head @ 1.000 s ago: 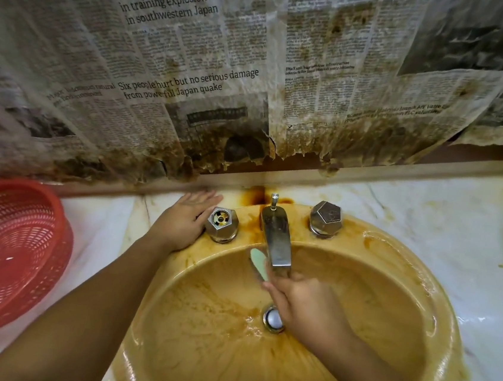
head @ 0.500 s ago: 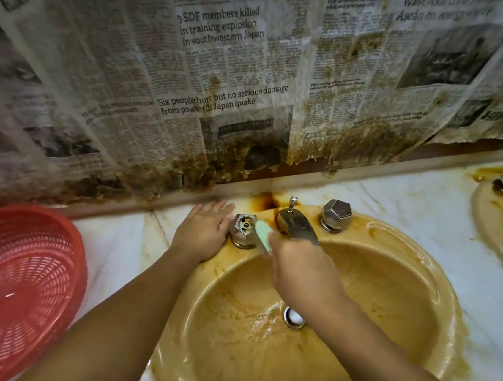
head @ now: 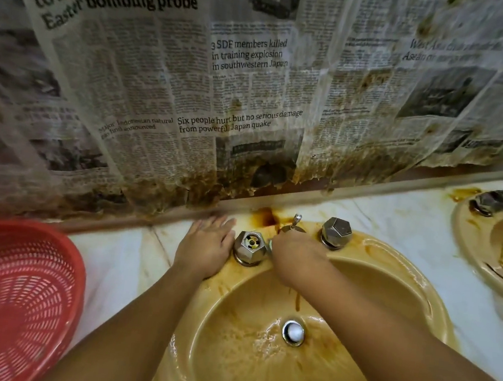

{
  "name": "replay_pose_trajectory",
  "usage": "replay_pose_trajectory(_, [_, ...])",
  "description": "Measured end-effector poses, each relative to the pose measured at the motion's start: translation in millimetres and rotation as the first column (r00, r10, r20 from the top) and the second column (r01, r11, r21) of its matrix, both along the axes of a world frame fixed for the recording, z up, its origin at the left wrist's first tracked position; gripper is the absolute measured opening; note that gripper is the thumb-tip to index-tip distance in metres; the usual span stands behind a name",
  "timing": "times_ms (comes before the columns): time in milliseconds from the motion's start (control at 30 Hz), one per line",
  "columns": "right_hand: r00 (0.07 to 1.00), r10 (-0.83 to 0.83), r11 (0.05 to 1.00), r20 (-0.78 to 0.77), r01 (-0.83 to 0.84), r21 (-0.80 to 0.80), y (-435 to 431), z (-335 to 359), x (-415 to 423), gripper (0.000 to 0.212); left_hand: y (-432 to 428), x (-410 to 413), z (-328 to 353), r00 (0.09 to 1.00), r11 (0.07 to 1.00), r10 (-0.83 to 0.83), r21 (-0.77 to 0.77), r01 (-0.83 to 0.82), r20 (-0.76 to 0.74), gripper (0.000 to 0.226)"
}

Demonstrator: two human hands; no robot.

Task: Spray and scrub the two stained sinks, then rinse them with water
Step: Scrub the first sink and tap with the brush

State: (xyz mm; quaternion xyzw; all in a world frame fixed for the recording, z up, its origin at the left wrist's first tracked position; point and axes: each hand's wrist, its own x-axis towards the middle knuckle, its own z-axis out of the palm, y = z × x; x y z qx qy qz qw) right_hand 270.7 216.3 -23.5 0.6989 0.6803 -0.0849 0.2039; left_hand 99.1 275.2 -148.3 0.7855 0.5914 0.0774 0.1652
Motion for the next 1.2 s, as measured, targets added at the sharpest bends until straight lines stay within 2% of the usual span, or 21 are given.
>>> replay_pose_trajectory(100, [0.996,0.078,0.993,0.040,-0.081,0.082,-2.3,-3.7,-6.2,0.036,-0.4,-0.6,-1.2,1.000,1.000,0.002,0.007,-0.002,0.014,0.052])
replay_pose_trajectory(167, [0.988,0.128,0.989,0.090,-0.133,0.061,-8.8,-7.0,-12.1,0.035,0.4,-1.8,-2.4,1.000,1.000,0.004,0.002,-0.004,0.024,0.053])
replay_pose_trajectory(267, [0.984,0.128,0.992,0.124,-0.127,-0.016,-22.0,-12.8,-11.6,0.035,0.2,-1.5,-3.4,1.000,1.000,0.004,0.002,-0.004,0.028,0.053])
replay_pose_trajectory(433, [0.989,0.104,0.994,0.103,-0.107,0.024,-11.3,-6.2,-14.0,0.035,1.0,-1.9,-4.9,0.999,1.000,0.002,0.004,-0.002,0.039,0.053])
replay_pose_trajectory(567, [0.992,0.069,0.995,0.110,-0.061,-0.077,-22.6,-6.3,-12.0,0.033,1.2,-2.7,-4.4,0.999,1.000,-0.006,0.009,0.005,0.052,0.052])
replay_pose_trajectory(633, [0.990,0.078,0.996,0.114,-0.073,-0.056,-21.4,-3.9,-10.0,0.033,0.5,-2.1,-3.6,0.999,1.000,-0.001,0.017,0.001,0.054,0.052])
replay_pose_trajectory(733, [0.998,0.044,0.999,0.052,-0.043,-0.013,-13.0,-0.2,-13.6,0.035,-0.5,-2.6,-1.9,0.999,1.000,-0.002,0.015,0.002,0.050,0.052])
replay_pose_trajectory(867, [1.000,0.004,0.998,-0.003,-0.004,-0.060,-7.0,11.5,-4.0,0.034,-0.7,-2.5,-0.3,0.999,1.000,-0.007,0.009,0.007,0.042,0.052])
replay_pose_trajectory(933, [0.998,0.038,0.998,-0.045,-0.041,-0.051,-1.8,22.7,12.6,0.027,-0.6,-1.1,2.2,0.999,1.000,-0.006,0.002,0.006,0.036,0.052])
replay_pose_trajectory(1100, [0.952,0.198,0.967,-0.232,-0.229,-0.113,14.7,47.4,58.0,0.031,-2.0,-0.3,5.9,1.000,1.000,-0.002,-0.003,0.003,0.025,0.052])
replay_pose_trajectory(1200, [0.906,0.185,0.971,-0.381,-0.229,-0.073,26.0,57.2,87.9,0.029,-1.0,0.4,5.8,1.000,1.000,0.000,-0.004,0.000,0.016,0.051])
